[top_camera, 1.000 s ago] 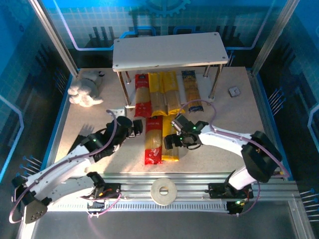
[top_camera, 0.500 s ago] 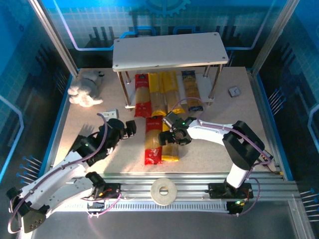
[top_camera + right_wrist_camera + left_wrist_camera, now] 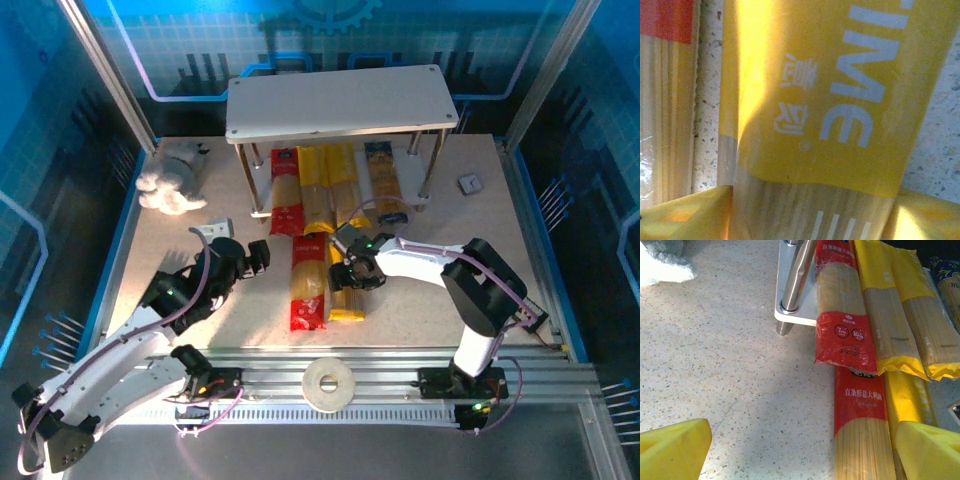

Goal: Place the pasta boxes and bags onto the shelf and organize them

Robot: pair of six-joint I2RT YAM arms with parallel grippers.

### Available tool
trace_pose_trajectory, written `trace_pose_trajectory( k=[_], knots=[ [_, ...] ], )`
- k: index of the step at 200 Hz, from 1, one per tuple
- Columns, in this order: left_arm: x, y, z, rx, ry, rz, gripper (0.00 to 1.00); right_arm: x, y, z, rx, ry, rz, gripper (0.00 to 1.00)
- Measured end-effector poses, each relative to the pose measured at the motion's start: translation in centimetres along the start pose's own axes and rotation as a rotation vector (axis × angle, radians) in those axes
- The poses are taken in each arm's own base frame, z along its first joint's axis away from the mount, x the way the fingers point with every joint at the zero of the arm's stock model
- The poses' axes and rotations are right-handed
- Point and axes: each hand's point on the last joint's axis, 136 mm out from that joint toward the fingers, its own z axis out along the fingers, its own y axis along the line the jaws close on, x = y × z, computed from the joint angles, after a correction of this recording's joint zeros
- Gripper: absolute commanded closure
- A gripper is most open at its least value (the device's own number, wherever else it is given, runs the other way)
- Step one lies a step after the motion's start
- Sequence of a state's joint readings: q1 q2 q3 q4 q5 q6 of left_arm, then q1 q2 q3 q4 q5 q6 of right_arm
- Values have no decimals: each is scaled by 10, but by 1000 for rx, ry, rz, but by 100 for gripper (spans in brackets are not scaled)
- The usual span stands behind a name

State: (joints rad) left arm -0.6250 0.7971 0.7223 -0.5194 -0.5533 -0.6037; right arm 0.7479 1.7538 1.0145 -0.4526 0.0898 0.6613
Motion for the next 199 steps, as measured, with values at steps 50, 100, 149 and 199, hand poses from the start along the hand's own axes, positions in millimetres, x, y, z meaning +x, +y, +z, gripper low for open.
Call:
trace_pose_trajectory(
  k=[50, 100, 149, 199],
  knots=[
    [2, 1, 2, 0, 8, 0, 4, 6, -6, -6, -49, -19, -9, 1],
    [3, 0, 2, 7, 12, -3, 4, 13, -9, -12, 1, 23, -28, 0],
    [0, 3, -3, 14, -5, -16, 3, 12, -4, -5, 57, 70, -60, 0],
    [-1, 8, -4, 8, -14, -28, 3, 13, 1, -4, 59, 87, -83, 0]
  ],
)
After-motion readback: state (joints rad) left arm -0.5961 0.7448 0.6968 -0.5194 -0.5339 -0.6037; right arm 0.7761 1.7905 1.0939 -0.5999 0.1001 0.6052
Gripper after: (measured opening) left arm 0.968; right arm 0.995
